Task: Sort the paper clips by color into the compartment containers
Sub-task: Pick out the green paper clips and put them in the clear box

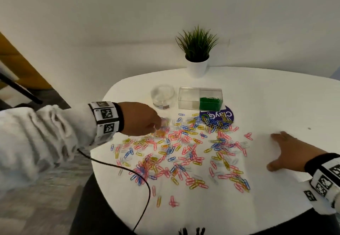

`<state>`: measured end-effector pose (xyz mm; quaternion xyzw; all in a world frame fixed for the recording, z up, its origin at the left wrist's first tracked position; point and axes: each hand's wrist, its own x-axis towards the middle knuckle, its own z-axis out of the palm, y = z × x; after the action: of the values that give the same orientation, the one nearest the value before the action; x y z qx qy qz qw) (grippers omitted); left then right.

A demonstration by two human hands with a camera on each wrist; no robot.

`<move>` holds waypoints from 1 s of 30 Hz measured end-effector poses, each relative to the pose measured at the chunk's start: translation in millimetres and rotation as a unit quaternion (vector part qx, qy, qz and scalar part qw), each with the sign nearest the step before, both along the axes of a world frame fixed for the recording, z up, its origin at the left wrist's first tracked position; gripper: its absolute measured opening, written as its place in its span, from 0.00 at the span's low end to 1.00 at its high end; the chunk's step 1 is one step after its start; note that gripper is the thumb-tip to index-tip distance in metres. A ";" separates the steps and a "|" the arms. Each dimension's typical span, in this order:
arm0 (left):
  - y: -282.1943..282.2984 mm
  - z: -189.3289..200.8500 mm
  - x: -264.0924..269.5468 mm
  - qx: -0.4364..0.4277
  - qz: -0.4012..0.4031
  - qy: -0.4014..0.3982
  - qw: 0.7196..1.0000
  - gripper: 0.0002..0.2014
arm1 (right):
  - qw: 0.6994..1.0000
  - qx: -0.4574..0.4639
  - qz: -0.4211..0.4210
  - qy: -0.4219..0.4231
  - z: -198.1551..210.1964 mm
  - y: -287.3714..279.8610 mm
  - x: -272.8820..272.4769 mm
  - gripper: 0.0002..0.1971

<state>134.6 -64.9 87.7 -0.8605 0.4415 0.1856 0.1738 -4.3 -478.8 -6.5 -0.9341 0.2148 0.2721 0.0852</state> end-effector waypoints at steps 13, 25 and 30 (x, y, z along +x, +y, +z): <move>201.6 76.3 15.6 0.374 -0.066 -0.189 0.906 0.13 | 0.856 0.057 0.495 -0.136 21.7 252.7 10.2 0.30; 104.5 -112.6 -81.6 -0.112 0.019 -0.016 0.993 0.23 | 0.897 0.006 0.438 -0.063 -21.9 244.1 18.8 0.36; 127.4 -122.8 -74.6 -0.136 0.150 -0.027 0.979 0.24 | 0.915 0.025 0.394 -0.078 -18.6 233.7 17.3 0.35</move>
<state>60.0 62.5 -35.1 -0.9371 0.3238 0.1244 0.0374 13.0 -245.0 -25.1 -0.9588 -0.1851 0.2155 0.0107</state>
